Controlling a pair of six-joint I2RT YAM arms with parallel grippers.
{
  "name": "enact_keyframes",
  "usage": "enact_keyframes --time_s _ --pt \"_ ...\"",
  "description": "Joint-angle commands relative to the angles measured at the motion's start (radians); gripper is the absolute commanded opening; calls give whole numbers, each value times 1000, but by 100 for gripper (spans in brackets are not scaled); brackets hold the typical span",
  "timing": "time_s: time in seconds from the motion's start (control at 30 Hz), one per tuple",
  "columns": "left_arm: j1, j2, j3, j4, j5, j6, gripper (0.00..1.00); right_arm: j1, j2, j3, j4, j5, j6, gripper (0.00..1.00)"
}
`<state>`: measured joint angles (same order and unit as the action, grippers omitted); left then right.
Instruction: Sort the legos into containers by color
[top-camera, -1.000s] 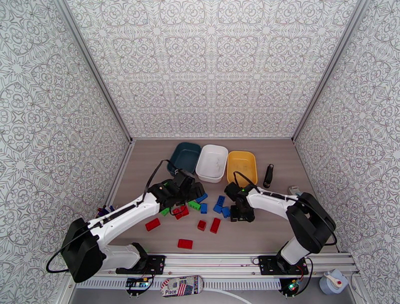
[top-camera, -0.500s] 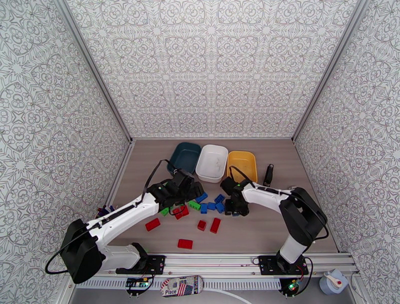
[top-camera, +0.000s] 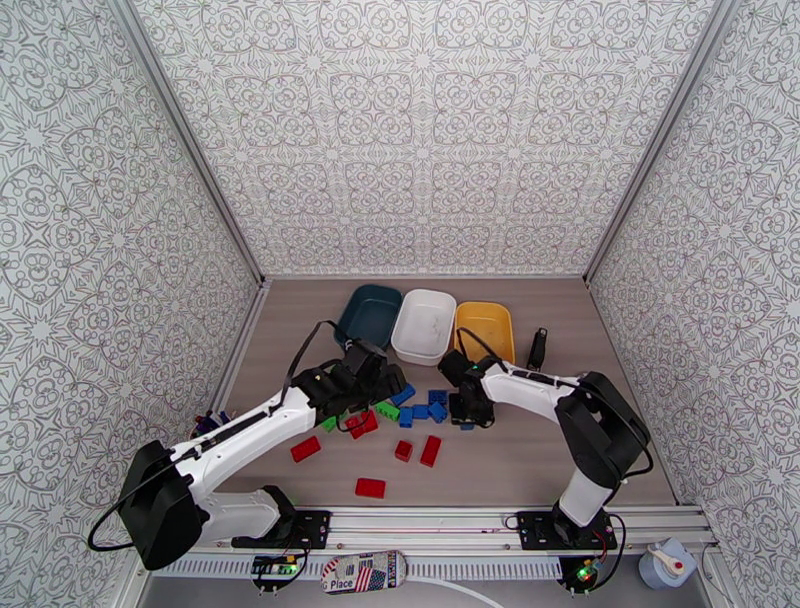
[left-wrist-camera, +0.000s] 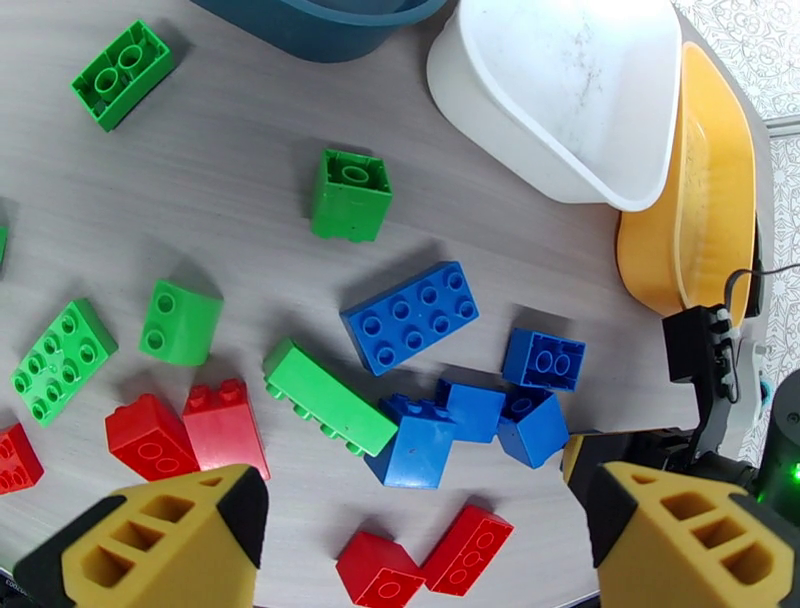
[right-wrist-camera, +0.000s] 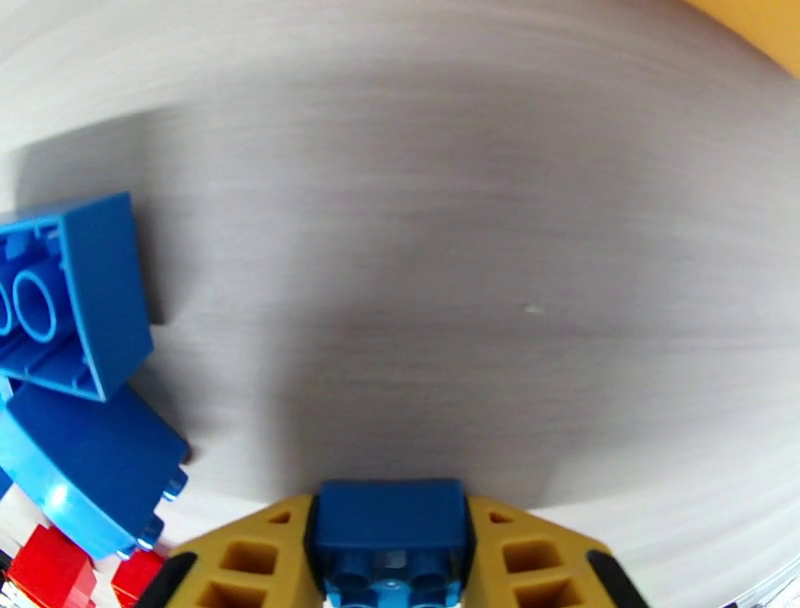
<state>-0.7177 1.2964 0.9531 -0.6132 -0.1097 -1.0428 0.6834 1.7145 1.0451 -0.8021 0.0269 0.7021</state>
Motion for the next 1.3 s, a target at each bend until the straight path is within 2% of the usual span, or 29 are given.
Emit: enact_keyframes --time_s 0.0,0.2,0.37,0.57,0.73,0.83,0.9,1.0,1.1,1.27 --pt "20 9 43 -2 2 40 91 -24 -101 -7 -40 34 11 24" --pt "9 74 178 42 2 177 94 -105 -237 25 -107 53 -12 19" --pt "28 186 353 5 78 248 93 -251 -281 95 -125 -3 -52 17" --pt "38 322 512 -15 160 271 90 -398 -174 256 -123 -100 -82 16" --pt "46 355 557 -28 179 282 87 -450 -44 376 -124 -151 -81 16" --pt "63 324 519 -23 173 276 87 -469 18 431 -138 -167 -75 25" --pt "83 287 468 -12 174 261 87 -470 47 466 -154 -165 -83 40" --pt "114 227 387 2 169 239 87 -470 56 489 -158 -165 -94 58" --pt "142 166 312 -1 153 220 87 -470 49 502 -171 -165 -105 65" --pt "167 90 238 -40 113 200 87 -462 12 484 -199 -150 -121 68"
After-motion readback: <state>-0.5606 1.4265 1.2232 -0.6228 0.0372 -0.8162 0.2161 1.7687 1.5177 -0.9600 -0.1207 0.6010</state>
